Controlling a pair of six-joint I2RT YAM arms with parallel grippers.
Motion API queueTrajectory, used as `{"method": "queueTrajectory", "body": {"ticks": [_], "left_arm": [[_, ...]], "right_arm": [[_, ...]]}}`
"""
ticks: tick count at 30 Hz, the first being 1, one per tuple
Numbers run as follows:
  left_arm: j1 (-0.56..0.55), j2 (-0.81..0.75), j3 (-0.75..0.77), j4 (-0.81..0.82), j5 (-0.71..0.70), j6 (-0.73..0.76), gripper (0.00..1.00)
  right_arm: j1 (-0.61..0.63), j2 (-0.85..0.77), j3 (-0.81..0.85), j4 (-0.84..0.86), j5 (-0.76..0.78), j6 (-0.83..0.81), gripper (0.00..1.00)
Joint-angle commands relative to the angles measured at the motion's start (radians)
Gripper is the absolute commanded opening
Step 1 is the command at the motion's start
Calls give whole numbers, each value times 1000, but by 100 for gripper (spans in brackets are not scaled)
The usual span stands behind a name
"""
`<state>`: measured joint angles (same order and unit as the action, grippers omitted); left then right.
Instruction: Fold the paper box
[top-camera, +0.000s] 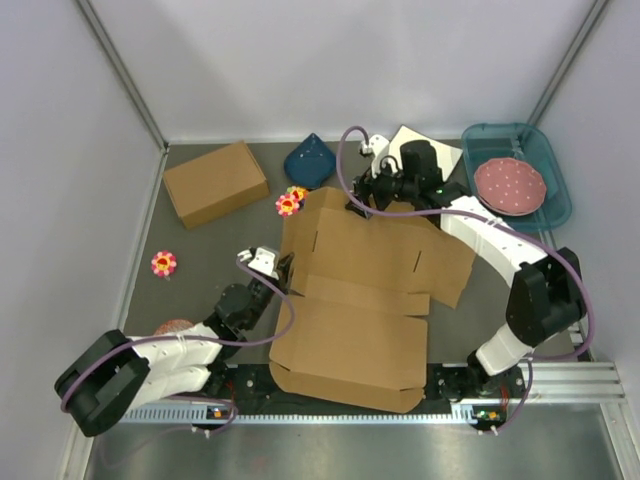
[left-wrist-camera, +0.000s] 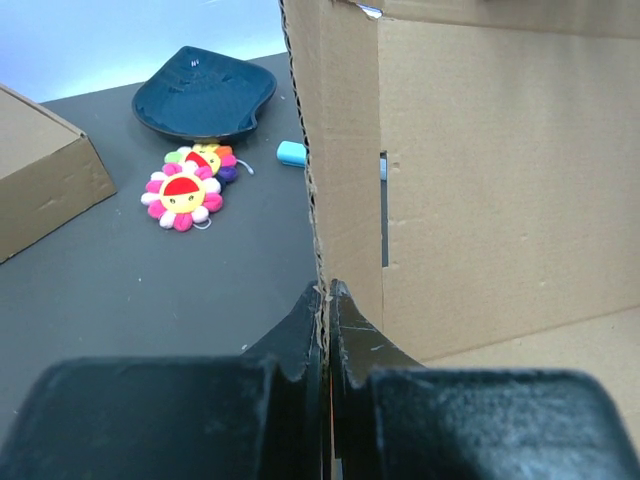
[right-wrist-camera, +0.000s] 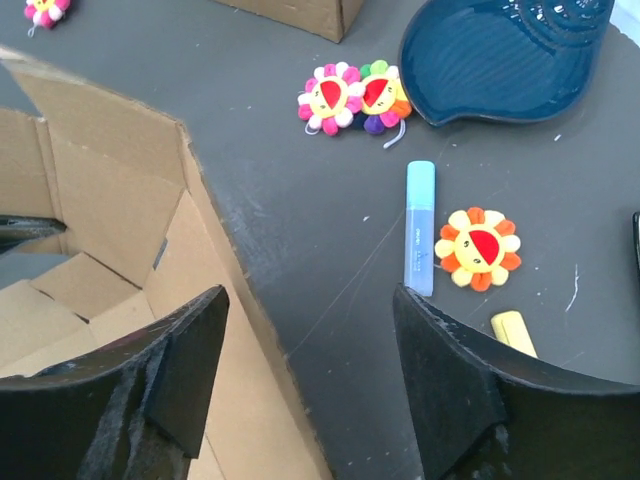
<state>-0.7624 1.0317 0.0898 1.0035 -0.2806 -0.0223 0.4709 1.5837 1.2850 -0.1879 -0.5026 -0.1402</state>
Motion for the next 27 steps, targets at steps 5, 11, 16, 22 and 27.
{"method": "queueTrajectory", "body": {"ticks": [5, 11, 16, 22, 27], "left_arm": [[-5, -27, 27, -3, -31, 4, 0], [-5, -42, 65, -94, -54, -45, 3], [-5, -74, 126, -247, -176, -94, 22], [-5, -183, 223, -502, -434, -148, 60], [-5, -249, 307, -673, -456, -166, 64]], "right_arm": [[18, -33, -19, 96, 1, -4, 40], [38, -62, -67, 105, 16, -15, 18], [73, -91, -93, 102, 65, -35, 8], [178, -171, -160, 116, 284, -58, 2], [261, -237, -274, 177, 466, -102, 0]]}}
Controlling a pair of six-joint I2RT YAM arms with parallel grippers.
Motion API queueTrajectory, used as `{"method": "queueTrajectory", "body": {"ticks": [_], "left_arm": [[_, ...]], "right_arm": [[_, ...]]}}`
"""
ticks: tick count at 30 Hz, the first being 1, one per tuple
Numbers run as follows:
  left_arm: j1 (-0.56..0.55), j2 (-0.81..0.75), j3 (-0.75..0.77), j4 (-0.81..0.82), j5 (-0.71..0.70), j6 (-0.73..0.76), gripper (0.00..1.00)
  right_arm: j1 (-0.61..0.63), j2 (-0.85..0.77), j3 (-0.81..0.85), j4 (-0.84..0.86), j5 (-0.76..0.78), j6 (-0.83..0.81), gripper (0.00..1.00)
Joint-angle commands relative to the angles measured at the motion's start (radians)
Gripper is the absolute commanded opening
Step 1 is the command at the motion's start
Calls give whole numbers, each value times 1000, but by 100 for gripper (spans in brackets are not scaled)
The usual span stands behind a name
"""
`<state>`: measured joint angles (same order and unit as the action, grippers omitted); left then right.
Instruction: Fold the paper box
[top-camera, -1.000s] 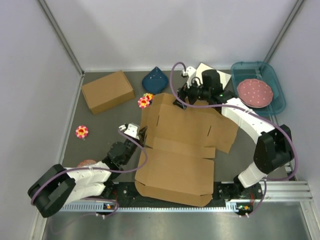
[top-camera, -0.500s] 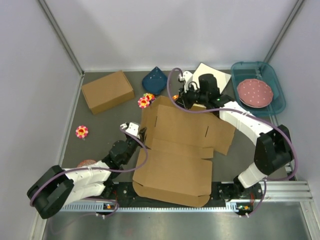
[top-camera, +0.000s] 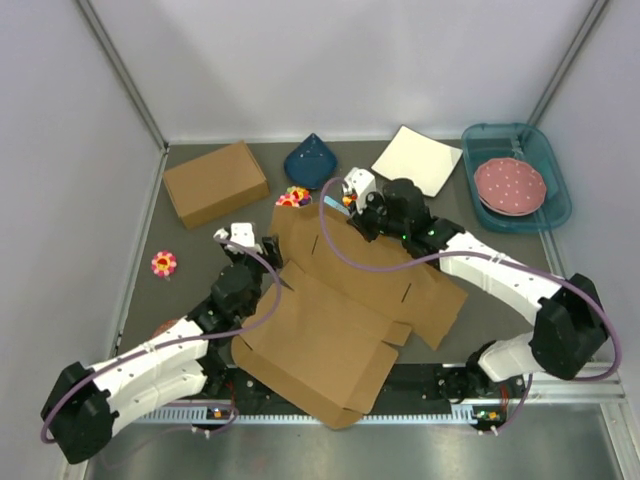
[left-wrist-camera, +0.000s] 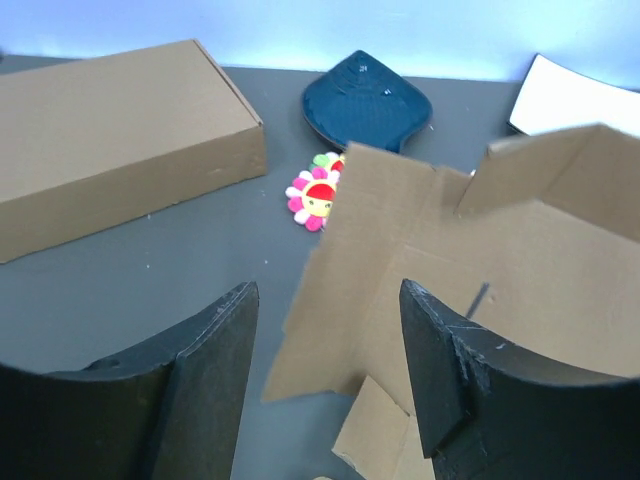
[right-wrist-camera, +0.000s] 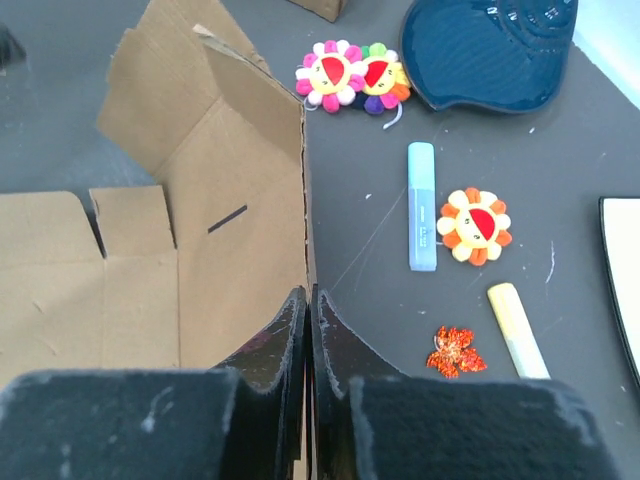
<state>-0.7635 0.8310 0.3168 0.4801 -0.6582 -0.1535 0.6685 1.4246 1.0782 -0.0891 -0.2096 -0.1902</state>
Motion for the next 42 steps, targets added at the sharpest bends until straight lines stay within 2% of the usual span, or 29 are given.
{"method": "queueTrajectory", "body": {"ticks": [1, 9, 11, 15, 17, 23, 27, 29, 34, 42], "left_arm": [[-2, -71, 88, -188, -72, -41, 64], [0, -193, 76, -212, 34, -83, 65], [-2, -216, 45, -142, 87, -74, 66], [-2, -221, -45, 0, 61, -124, 68], [0, -208, -47, 44, 135, -91, 68], [1, -118, 82, -21, 218, -38, 70], [1, -89, 56, 92, 437, 25, 76], [4, -61, 68, 120, 454, 48, 81], [12, 48, 117, 84, 583, 129, 82], [15, 186, 154, 152, 628, 213, 81]], "right_arm": [[74, -101, -87, 115, 206, -63, 0], [151, -208, -288, 235, 331, -172, 0], [160, -230, -342, 255, 341, -183, 0], [238, -280, -389, 276, 401, -250, 0], [264, -283, -383, 264, 447, -284, 0], [310, -303, -382, 241, 503, -336, 0], [315, -323, -368, 218, 486, -342, 0], [316, -335, -362, 201, 474, -342, 0], [318, -348, -351, 175, 452, -333, 0], [339, -346, -359, 164, 454, -325, 0]]}}
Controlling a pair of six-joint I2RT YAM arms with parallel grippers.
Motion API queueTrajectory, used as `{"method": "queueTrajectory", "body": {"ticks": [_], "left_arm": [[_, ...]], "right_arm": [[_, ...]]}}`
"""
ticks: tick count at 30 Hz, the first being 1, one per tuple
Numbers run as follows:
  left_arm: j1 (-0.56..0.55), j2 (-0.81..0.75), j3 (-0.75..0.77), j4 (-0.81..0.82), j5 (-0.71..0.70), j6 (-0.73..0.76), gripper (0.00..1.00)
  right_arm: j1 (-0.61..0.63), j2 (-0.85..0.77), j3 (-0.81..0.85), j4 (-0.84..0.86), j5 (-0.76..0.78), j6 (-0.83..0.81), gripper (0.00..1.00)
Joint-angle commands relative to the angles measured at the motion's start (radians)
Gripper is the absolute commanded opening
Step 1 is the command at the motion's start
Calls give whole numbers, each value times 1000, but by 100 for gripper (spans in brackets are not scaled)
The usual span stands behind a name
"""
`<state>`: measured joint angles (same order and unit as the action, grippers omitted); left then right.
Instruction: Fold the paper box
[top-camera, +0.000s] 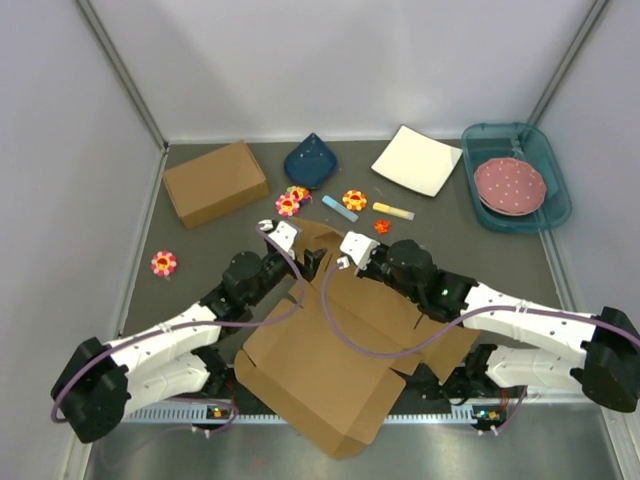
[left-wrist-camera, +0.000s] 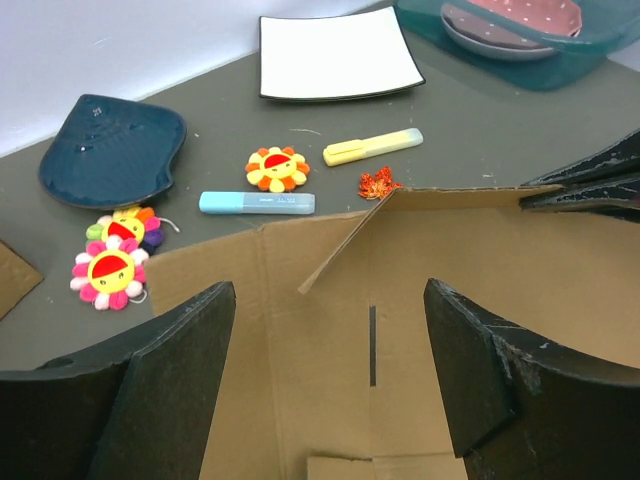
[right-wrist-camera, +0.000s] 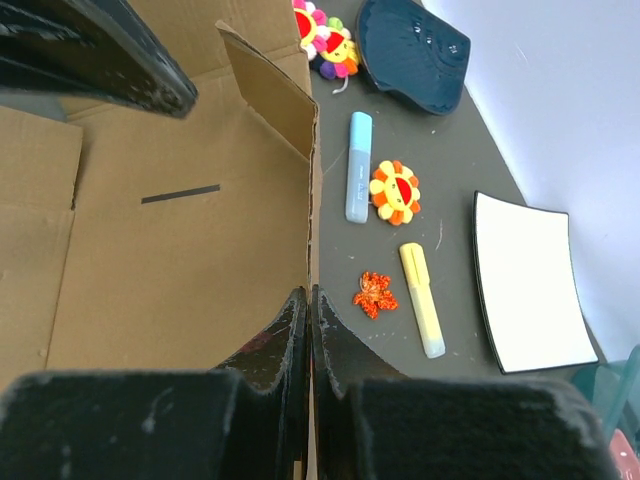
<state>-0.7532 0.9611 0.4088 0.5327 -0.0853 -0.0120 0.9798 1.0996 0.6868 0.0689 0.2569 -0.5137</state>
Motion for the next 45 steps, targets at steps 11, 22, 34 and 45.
{"method": "queueTrajectory", "body": {"ticks": [11, 22, 34, 45], "left_arm": [[8, 218, 134, 142, 131, 69, 51], [8, 192, 75, 99, -14, -161, 0], [8, 160, 167, -186, -8, -615, 11], [8, -183, 81, -401, -304, -505, 99]], "right_arm": [[48, 2, 39, -3, -7, 6, 0], [63, 16, 33, 23, 10, 17, 0], [77, 52, 45, 28, 27, 57, 0], [77, 8, 60, -21, 65, 12, 0]]}}
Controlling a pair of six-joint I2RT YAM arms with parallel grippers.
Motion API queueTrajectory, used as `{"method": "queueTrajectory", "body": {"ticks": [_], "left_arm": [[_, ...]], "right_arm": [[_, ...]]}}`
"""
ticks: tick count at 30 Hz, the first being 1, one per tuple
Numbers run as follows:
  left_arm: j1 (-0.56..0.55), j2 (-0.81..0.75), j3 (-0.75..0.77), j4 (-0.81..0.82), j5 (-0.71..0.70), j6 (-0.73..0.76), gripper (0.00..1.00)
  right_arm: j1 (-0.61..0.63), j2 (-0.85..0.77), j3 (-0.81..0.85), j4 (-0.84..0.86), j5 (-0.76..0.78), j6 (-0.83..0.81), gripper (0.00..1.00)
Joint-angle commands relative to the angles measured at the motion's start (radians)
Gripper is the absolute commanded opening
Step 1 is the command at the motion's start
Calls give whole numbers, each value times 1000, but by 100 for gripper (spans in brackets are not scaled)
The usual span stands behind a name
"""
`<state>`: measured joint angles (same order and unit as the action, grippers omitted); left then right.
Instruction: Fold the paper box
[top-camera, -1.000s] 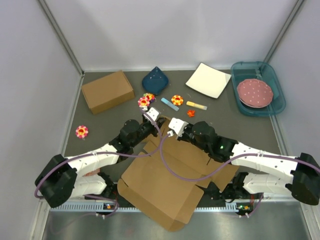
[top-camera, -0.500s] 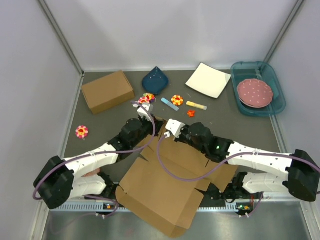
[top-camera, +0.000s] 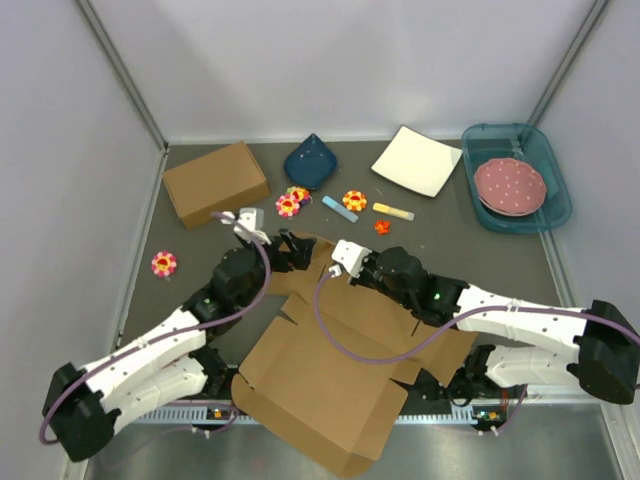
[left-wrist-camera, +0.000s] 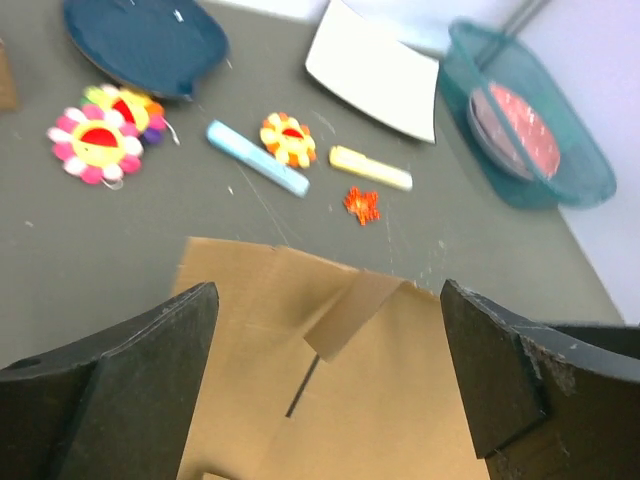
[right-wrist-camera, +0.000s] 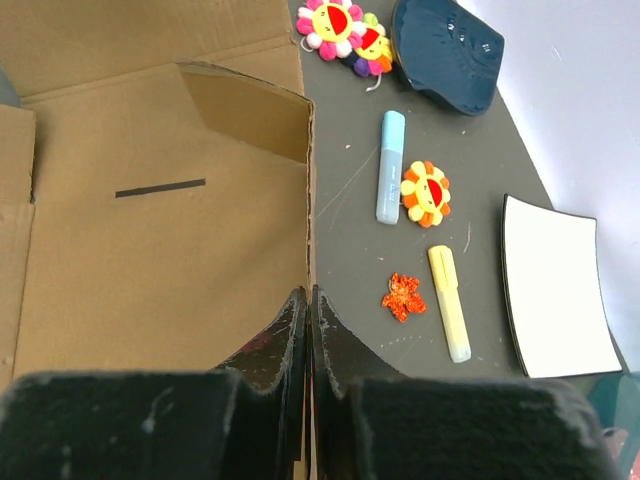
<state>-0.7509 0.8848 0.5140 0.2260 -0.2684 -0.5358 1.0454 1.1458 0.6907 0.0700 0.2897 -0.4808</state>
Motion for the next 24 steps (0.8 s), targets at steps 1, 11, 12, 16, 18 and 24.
{"method": "queueTrajectory", "body": {"ticks": [1, 11, 12, 16, 18, 24], "left_arm": [[4, -153, -32, -111, -111, 16, 99], [-1, -250, -192, -338, 50, -187, 76], [-2, -254, -213, -341, 51, -193, 75], [-4, -242, -235, -350, 47, -191, 76], [-4, -213, -238, -350, 57, -187, 76], [-7, -135, -241, -313, 78, -179, 68]], "right_arm": [[11, -40, 61, -24, 32, -24, 0], [13, -37, 59, -32, 23, -12, 0], [11, -35, 59, -33, 25, -10, 0], [11, -34, 61, -35, 23, -12, 0], [11, -31, 59, -33, 22, -10, 0], [11, -21, 58, -32, 22, -8, 0]]}}
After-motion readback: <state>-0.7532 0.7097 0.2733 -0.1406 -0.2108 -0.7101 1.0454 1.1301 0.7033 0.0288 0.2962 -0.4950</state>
